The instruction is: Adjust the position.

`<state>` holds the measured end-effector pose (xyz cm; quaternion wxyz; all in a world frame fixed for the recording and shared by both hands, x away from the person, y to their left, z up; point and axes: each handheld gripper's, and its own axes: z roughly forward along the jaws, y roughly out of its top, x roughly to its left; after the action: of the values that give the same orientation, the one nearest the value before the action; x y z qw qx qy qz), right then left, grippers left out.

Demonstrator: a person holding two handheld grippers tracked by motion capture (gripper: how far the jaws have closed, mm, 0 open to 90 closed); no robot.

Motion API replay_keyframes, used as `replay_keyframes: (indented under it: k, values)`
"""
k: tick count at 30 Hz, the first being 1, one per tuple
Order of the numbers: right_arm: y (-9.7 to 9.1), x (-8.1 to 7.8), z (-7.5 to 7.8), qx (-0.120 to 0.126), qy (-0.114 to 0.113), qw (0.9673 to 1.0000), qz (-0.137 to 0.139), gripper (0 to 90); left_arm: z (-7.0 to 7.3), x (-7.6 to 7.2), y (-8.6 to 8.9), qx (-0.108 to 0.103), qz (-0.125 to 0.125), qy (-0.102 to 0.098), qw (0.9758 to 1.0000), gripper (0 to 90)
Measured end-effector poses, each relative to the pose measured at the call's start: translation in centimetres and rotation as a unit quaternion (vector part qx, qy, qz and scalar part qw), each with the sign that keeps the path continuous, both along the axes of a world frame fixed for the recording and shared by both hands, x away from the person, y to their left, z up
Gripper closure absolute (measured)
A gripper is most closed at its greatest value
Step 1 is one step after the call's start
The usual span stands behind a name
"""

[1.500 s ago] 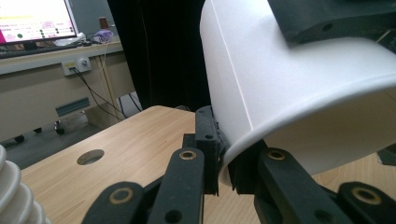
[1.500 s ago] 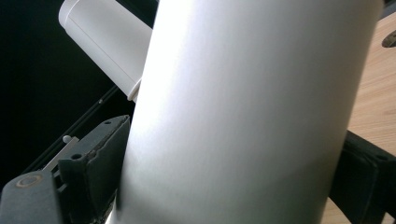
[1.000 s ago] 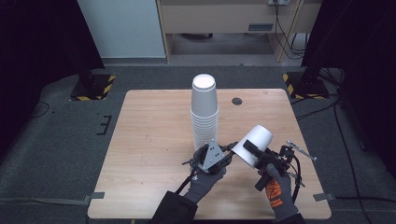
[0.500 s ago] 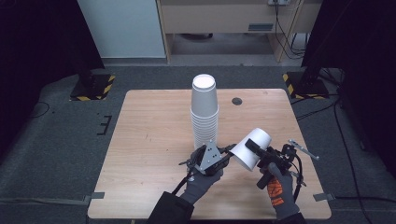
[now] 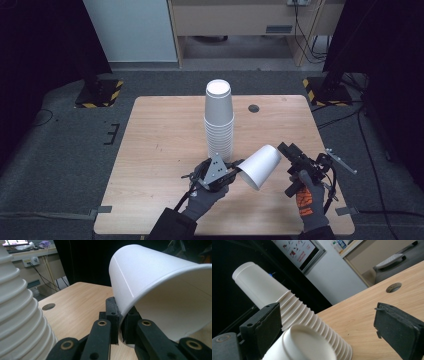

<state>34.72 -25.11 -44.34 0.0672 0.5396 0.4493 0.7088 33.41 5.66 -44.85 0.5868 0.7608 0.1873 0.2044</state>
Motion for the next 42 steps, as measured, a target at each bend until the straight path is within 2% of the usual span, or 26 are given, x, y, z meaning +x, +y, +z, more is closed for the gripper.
replay_keyframes:
  k: [5, 9, 11, 14, 15, 19, 21, 26, 32, 34, 36, 37, 42]
  values:
    - [-0.7, 0.1, -0.1, -0.023, -0.003, 0.9996, -0.019, 8.7, 0.0, -0.3, 1.2, 0.000, -0.001, 0.007, 1.0000, 85.2]
    - [-0.9, 0.2, -0.3, -0.055, -0.005, 0.9981, -0.027, 8.9, 0.1, -0.5, 2.3, -0.007, 0.003, 0.013, 0.9999, 85.2]
    - [-1.1, 0.3, -0.4, -0.076, -0.003, 0.9966, -0.032, 9.0, 0.0, -0.5, 2.8, -0.012, 0.005, 0.018, 0.9998, 85.2]
    - [-1.2, 0.3, -0.6, -0.117, -0.005, 0.9921, -0.043, 9.4, 0.0, -0.5, 3.5, -0.012, 0.009, 0.022, 0.9996, 85.2]
    - [-1.3, 0.3, -0.8, -0.123, -0.007, 0.9913, -0.048, 9.7, 0.0, -0.6, 3.6, -0.015, 0.009, 0.024, 0.9996, 85.2]
    - [-2.0, 0.6, -1.6, -0.145, 0.011, 0.9877, -0.057, 9.7, 0.0, -0.6, 4.1, -0.015, 0.010, 0.026, 0.9995, 85.2]
    - [-2.4, 0.6, -2.0, -0.166, 0.019, 0.9838, -0.065, 9.6, 0.1, -0.7, 4.6, -0.015, 0.012, 0.027, 0.9994, 85.2]
    - [-2.6, 0.7, -2.3, -0.210, 0.020, 0.9746, -0.076, 9.4, 0.1, -0.8, 4.9, -0.017, 0.013, 0.031, 0.9993, 85.3]
    - [-2.4, 0.8, -2.4, -0.243, 0.016, 0.9669, -0.078, 9.5, 0.0, -1.1, 5.3, -0.011, 0.010, 0.034, 0.9993, 85.3]
    - [-2.3, 0.8, -2.5, -0.250, 0.016, 0.9650, -0.078, 9.6, -0.1, -1.3, 5.7, -0.009, 0.010, 0.039, 0.9991, 85.3]
    - [-2.1, 0.8, -2.5, -0.265, 0.016, 0.9611, -0.077, 9.6, -0.2, -1.4, 6.0, -0.008, 0.008, 0.048, 0.9988, 85.4]
    - [-2.0, 0.9, -2.6, -0.276, 0.016, 0.9579, -0.076, 9.6, -0.3, -1.4, 6.2, -0.007, 0.009, 0.050, 0.9987, 85.4]
    - [-1.6, 1.0, -2.9, -0.307, 0.021, 0.9492, -0.067, 9.6, -0.3, -1.2, 7.2, -0.003, 0.015, 0.068, 0.9976, 85.3]
